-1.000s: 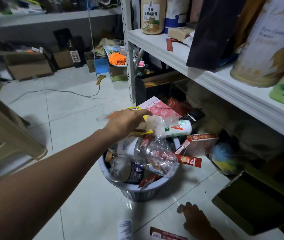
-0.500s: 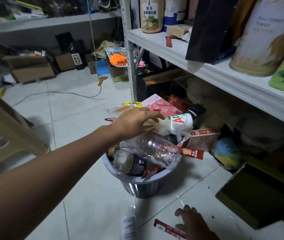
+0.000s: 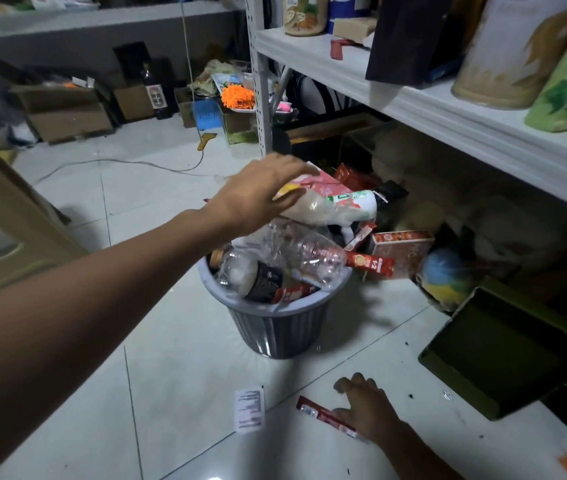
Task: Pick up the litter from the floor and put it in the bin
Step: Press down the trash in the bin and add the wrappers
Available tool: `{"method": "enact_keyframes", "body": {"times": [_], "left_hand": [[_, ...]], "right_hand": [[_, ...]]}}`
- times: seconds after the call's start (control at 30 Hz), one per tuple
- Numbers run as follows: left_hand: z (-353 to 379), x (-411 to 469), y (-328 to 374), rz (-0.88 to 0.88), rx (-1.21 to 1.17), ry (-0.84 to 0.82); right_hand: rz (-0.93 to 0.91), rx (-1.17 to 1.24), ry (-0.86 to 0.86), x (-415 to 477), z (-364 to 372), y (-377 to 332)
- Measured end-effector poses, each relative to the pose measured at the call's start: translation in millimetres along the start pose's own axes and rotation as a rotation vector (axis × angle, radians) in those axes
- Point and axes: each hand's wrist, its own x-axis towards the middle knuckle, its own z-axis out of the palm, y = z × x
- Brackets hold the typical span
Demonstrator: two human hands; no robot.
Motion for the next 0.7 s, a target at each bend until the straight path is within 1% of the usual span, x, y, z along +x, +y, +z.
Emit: {"method": "enact_keyframes", "body": {"times": [0.1,0.2,0.27,0.33,0.4,0.47,0.53,0.63,0.7], "left_hand": [[-5,-26,10,-0.003,0.018,0.171],[0,-65,20,0.034,0.087,0.208],[6,-91,29,0.028,0.123,0.216],[14,-113,35,0.017,0.14,0.166],[29,-133,40,0.05,0.16,0.091],[52,-152,42,0.088,0.175,0.061],[74,-171,44,0.085,0.169,0.037],[105,-201,46,0.053,0.204,-0.017],[122,-221,49,-0.011,0.195,-0.115]], "right_hand": [[0.001,-0.006,0.009,-5,2,-1],[0.008,-0.014,0.023,-9,3,-4],[0.01,-0.023,0.038,-12,6,-7],[0.012,-0.034,0.06,-15,9,-8],[0.03,-0.039,0.072,-20,14,-8],[0.049,-0.041,0.079,-21,20,-8],[0.082,-0.021,0.096,-20,27,-7],[0.12,-0.004,0.189,-20,39,-9],[0.123,-0.008,0.23,-25,47,-15]]}}
